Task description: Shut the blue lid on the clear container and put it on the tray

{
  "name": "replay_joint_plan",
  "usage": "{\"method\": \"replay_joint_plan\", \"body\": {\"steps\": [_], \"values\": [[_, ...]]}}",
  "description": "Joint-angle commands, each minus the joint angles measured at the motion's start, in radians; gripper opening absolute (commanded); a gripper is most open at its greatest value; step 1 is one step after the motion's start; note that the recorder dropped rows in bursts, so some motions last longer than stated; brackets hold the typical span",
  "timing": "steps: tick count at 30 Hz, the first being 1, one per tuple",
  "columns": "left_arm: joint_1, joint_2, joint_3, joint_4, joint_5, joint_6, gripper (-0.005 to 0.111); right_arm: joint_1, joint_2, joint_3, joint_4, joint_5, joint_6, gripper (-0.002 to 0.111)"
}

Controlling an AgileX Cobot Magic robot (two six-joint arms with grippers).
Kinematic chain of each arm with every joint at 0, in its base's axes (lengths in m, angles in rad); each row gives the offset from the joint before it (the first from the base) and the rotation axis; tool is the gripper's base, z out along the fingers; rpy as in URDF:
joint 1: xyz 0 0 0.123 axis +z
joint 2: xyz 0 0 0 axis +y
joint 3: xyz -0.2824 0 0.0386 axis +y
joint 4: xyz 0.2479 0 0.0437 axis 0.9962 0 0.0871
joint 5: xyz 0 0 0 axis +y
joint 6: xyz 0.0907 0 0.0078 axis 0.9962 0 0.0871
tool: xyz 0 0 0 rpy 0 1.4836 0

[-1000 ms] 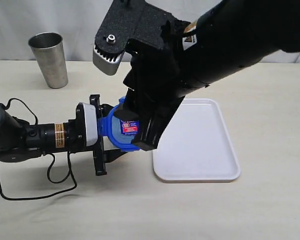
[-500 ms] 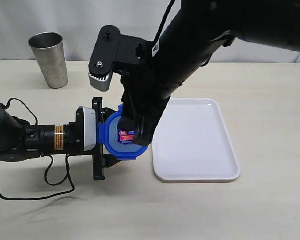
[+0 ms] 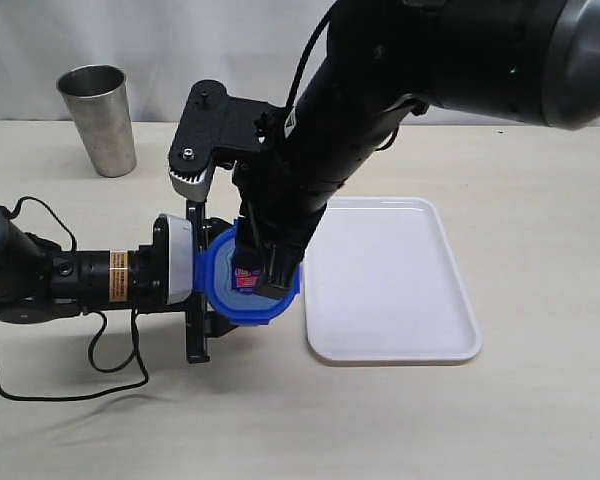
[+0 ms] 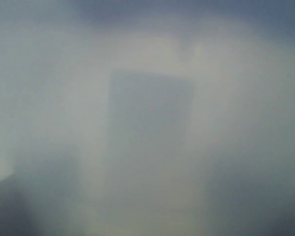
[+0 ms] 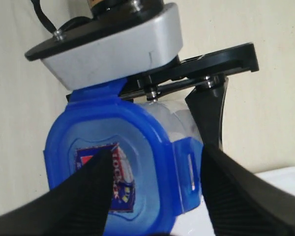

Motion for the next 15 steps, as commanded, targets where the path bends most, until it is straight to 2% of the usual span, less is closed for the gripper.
{"method": "replay_joint_plan", "body": {"steps": [1, 4, 15], "values": [[-0.001, -0.007, 0.004, 0.002, -0.002, -0.036, 0.0, 0.001, 0.044, 0.005, 0.02, 0.102, 0.01, 0.05], [-0.001, -0.007, 0.004, 0.002, -0.002, -0.04, 0.0, 0.001, 0.062, 0.005, 0.02, 0.124, 0.01, 0.046], [-0.001, -0.007, 0.004, -0.005, -0.002, -0.096, 0.0, 0.001, 0.087, -0.03, -0.034, 0.122, 0.069, 0.046]]}}
